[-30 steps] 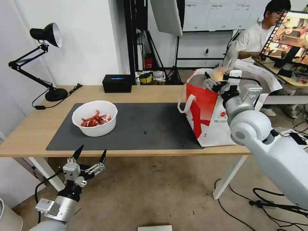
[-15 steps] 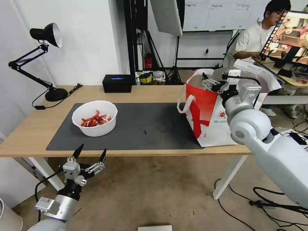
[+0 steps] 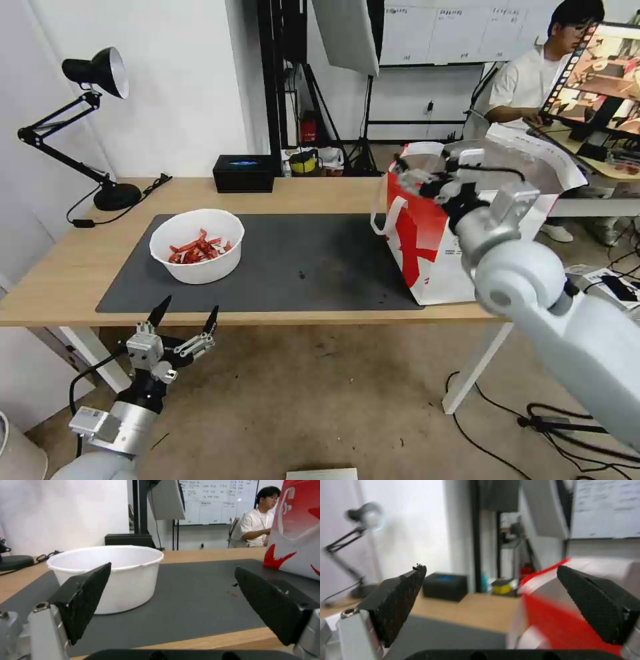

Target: Pick up the trash from the table and place it into the takeout bag.

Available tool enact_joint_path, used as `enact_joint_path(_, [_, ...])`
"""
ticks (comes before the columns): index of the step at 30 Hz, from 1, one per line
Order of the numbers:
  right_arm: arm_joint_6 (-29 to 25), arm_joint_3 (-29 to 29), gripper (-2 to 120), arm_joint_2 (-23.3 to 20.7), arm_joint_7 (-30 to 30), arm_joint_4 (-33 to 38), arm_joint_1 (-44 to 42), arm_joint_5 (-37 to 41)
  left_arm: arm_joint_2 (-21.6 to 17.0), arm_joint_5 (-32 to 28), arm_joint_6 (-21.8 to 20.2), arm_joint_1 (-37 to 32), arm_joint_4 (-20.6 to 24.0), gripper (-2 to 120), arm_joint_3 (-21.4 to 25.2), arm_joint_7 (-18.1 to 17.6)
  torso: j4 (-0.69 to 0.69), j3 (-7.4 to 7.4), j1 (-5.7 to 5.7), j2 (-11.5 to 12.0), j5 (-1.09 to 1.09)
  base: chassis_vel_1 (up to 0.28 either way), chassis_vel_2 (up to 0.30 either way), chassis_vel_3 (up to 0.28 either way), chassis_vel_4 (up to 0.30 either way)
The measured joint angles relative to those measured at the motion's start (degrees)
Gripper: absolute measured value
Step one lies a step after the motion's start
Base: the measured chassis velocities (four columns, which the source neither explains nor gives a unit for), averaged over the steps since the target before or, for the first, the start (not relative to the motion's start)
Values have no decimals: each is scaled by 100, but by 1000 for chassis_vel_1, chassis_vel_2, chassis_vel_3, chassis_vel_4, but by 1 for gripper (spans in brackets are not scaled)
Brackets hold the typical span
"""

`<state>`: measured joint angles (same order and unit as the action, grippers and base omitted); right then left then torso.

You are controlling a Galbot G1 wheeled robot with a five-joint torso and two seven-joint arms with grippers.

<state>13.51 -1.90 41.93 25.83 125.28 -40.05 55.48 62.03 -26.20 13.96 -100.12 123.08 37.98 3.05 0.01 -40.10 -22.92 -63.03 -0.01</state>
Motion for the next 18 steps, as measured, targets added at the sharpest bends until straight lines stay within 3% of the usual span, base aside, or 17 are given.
enact_joint_path(7, [-36,-87,100,-119,-327,574,-1043,-439,72,17,27,-42,14,100,55,3,-2,1,0,0,0,0,0,0,0])
enact_joint_path(13, [-184,92,100,-63,-489,546,-1420,-812,332,126,141,-277,129,100,268,68,1,0,1,0,1,0,0,0,0])
enact_joint_path(18, [-482,13,100,38,-628,481,-2289,-1395,438,237,180,-385,162,100,366,176,-1,0,0,0,1,0,0,0,0])
